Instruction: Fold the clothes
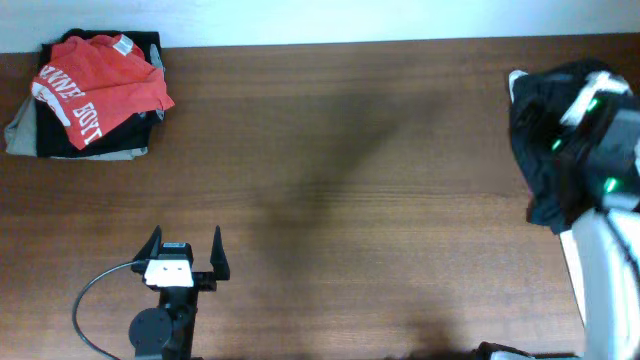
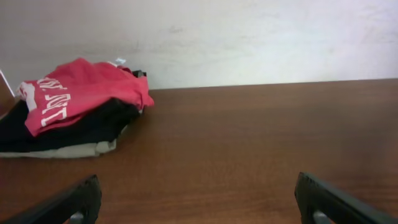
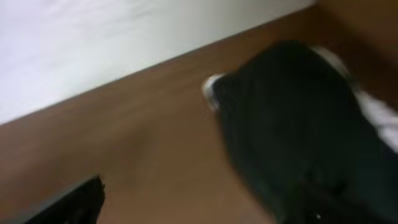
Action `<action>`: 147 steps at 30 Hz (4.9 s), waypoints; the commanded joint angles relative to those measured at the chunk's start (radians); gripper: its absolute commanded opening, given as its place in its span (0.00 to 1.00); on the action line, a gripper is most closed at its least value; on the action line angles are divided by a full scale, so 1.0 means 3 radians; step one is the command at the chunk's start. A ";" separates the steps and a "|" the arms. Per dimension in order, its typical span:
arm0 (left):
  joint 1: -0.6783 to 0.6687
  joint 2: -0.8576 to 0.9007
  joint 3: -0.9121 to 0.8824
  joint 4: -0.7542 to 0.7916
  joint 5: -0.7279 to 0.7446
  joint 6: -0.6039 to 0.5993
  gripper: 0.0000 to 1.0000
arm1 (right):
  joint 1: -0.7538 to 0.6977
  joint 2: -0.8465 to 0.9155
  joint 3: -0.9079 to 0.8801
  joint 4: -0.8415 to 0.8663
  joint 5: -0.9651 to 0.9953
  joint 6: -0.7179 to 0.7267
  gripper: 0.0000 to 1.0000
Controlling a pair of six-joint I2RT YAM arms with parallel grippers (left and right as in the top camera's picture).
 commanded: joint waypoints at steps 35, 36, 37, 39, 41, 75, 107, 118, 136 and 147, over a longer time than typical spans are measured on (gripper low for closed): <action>0.0018 -0.0017 -0.0020 -0.0003 0.0036 0.0051 0.99 | -0.1209 0.2022 0.0249 -0.0470 -0.0062 0.0081 0.65; 0.0018 -0.0017 -0.0020 -0.0001 0.0036 0.0051 0.99 | -0.1211 0.2029 0.0205 -0.0445 -0.0062 0.0081 0.65; 0.0018 -0.0017 -0.0020 -0.0003 0.0036 0.0051 0.99 | -0.1211 0.2051 0.0178 -0.0401 -0.0061 0.0081 0.65; 0.0018 -0.0017 -0.0020 -0.0001 0.0036 0.0051 0.99 | -0.1209 0.2054 0.0181 -0.0356 -0.0062 0.0080 0.52; 0.0018 -0.0017 -0.0020 -0.0003 0.0036 0.0051 0.99 | -0.1211 0.2052 0.0193 -0.0319 -0.0061 0.0081 0.31; 0.0018 -0.0017 -0.0020 -0.0003 0.0036 0.0051 0.99 | 0.0684 0.0801 0.0632 -0.0722 -0.1754 0.0390 0.88; 0.0018 -0.0017 -0.0020 -0.0001 0.0036 0.0051 0.99 | -0.1044 0.1733 0.4536 -0.2504 -0.0310 0.0242 0.04; 0.0018 -0.0017 -0.0020 -0.0001 0.0036 0.0051 0.99 | -0.1231 0.1804 0.3883 -0.2696 -0.0538 0.0381 0.99; 0.0010 -0.0018 -0.0017 0.0076 0.0795 -0.0242 0.99 | 0.0542 0.1249 0.2439 -0.3651 -0.1637 -0.0233 0.99; 0.0008 0.1740 0.1667 -0.0955 0.1860 -0.0172 0.99 | 0.1626 0.1254 0.1227 -0.2017 -0.1021 0.0532 0.99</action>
